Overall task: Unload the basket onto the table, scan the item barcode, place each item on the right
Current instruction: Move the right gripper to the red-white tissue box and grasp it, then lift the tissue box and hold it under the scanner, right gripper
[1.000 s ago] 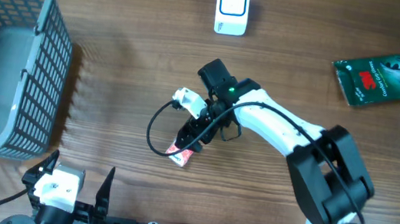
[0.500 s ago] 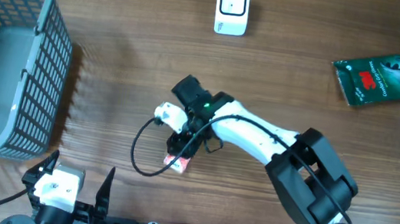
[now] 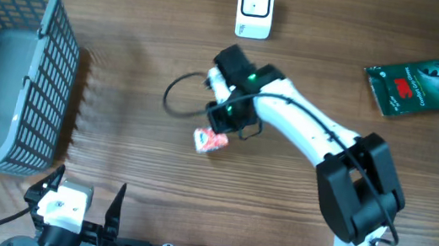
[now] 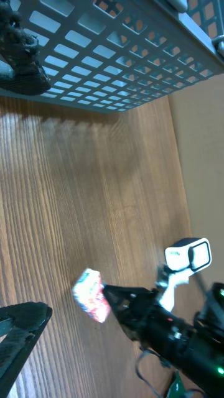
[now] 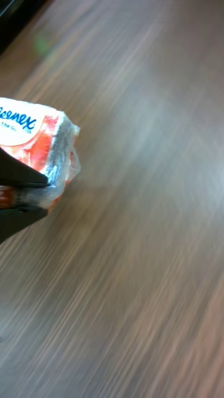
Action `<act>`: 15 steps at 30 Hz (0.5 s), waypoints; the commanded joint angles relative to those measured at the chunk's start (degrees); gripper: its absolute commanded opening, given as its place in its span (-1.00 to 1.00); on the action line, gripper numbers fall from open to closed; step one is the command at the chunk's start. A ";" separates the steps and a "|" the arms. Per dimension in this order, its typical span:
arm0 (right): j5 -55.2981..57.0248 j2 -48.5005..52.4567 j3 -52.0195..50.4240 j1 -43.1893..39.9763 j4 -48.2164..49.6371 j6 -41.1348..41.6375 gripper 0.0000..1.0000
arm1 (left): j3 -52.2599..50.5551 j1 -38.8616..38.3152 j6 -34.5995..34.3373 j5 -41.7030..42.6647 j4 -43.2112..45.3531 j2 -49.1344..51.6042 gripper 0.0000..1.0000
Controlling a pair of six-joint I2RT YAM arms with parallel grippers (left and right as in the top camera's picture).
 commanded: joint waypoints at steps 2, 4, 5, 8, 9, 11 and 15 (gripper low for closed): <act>-10.38 0.79 2.16 -5.92 -10.56 22.77 -0.92 | -0.04 -0.26 -0.15 0.68 0.13 -0.09 1.00; -17.59 0.79 2.16 -8.87 -18.10 24.00 -0.91 | -0.04 -0.26 -0.15 0.68 0.13 -0.09 1.00; -20.17 0.79 2.16 -10.10 -21.51 24.04 -0.91 | -0.04 -0.26 -0.15 0.68 0.13 -0.09 1.00; -27.06 0.79 2.16 -12.48 -32.09 23.96 -0.91 | -0.04 -0.26 -0.15 0.68 0.13 -0.09 1.00; -29.22 0.79 2.16 -12.96 -36.24 23.76 -0.91 | -0.04 -0.26 -0.15 0.68 0.13 -0.09 1.00; -31.69 0.79 2.10 -13.53 -40.44 23.52 -0.91 | -0.04 -0.26 -0.15 0.68 0.13 -0.09 1.00; -32.33 0.79 2.08 -13.60 -40.41 23.41 -0.91 | -0.04 -0.26 -0.15 0.68 0.13 -0.09 1.00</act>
